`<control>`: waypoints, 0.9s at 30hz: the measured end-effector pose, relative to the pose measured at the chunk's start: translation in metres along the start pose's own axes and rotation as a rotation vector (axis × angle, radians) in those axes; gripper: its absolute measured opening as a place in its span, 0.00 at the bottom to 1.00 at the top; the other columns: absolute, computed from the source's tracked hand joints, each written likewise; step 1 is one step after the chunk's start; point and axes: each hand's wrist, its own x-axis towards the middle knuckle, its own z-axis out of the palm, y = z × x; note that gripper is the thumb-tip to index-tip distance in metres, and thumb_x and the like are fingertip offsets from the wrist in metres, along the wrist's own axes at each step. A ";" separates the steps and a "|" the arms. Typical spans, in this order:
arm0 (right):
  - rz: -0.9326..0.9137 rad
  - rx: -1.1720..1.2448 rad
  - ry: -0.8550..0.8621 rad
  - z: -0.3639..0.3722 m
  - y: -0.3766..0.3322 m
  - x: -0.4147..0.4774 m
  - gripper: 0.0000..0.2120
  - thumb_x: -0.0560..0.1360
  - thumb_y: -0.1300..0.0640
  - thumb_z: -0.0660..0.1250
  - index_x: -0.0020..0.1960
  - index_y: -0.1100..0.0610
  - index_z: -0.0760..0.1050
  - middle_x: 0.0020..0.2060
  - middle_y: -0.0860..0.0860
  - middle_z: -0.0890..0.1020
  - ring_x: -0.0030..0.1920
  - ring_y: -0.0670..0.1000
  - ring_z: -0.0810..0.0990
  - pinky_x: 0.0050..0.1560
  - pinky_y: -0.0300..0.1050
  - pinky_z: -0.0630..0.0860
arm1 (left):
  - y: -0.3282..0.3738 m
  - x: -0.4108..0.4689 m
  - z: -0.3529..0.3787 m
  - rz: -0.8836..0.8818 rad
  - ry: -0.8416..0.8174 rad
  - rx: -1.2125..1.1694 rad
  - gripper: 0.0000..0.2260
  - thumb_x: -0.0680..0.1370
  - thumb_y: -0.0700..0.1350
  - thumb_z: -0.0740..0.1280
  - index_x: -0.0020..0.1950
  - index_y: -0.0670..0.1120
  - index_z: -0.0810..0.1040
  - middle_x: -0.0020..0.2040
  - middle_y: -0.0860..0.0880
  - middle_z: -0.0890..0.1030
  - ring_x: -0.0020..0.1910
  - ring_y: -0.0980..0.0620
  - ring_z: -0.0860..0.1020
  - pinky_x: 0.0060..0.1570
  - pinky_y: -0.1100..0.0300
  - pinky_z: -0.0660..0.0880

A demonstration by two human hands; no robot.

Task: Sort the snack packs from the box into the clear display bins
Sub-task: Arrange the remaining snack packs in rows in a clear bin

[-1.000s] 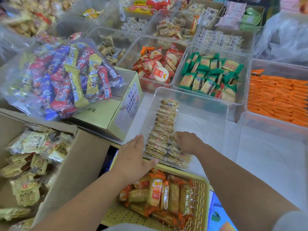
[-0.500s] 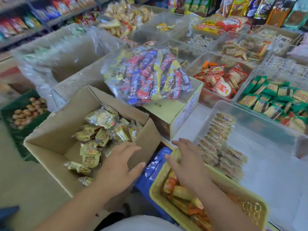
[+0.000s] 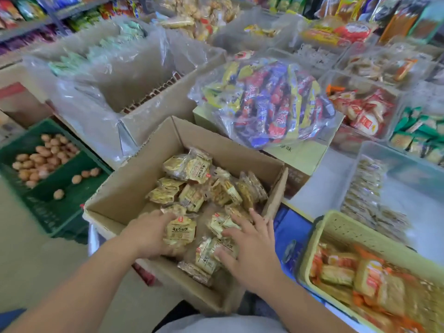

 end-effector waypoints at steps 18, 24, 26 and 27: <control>0.294 -0.282 0.072 0.016 -0.025 0.005 0.29 0.71 0.31 0.53 0.59 0.44 0.82 0.57 0.41 0.79 0.71 0.52 0.63 0.70 0.55 0.67 | -0.015 0.108 0.009 0.388 -0.138 0.462 0.52 0.65 0.65 0.76 0.82 0.60 0.51 0.80 0.43 0.62 0.76 0.37 0.62 0.73 0.42 0.63; 0.314 -0.302 0.051 0.017 -0.028 0.007 0.28 0.71 0.32 0.53 0.57 0.45 0.82 0.57 0.41 0.79 0.71 0.52 0.64 0.69 0.55 0.68 | -0.014 0.110 0.016 0.449 -0.190 0.316 0.43 0.64 0.61 0.77 0.76 0.59 0.65 0.68 0.47 0.67 0.67 0.42 0.70 0.64 0.48 0.74; 0.313 -0.301 0.059 0.017 -0.028 0.006 0.26 0.72 0.33 0.55 0.55 0.46 0.83 0.55 0.41 0.80 0.70 0.52 0.65 0.67 0.56 0.70 | -0.015 0.110 0.014 0.447 -0.228 0.305 0.43 0.64 0.62 0.78 0.76 0.59 0.65 0.67 0.47 0.68 0.66 0.44 0.70 0.63 0.48 0.74; 0.314 -0.298 0.062 0.017 -0.028 0.006 0.25 0.72 0.34 0.55 0.53 0.46 0.83 0.54 0.41 0.80 0.70 0.52 0.66 0.66 0.56 0.71 | -0.015 0.110 0.014 0.445 -0.248 0.314 0.44 0.64 0.62 0.78 0.77 0.59 0.65 0.67 0.48 0.70 0.65 0.45 0.71 0.61 0.49 0.75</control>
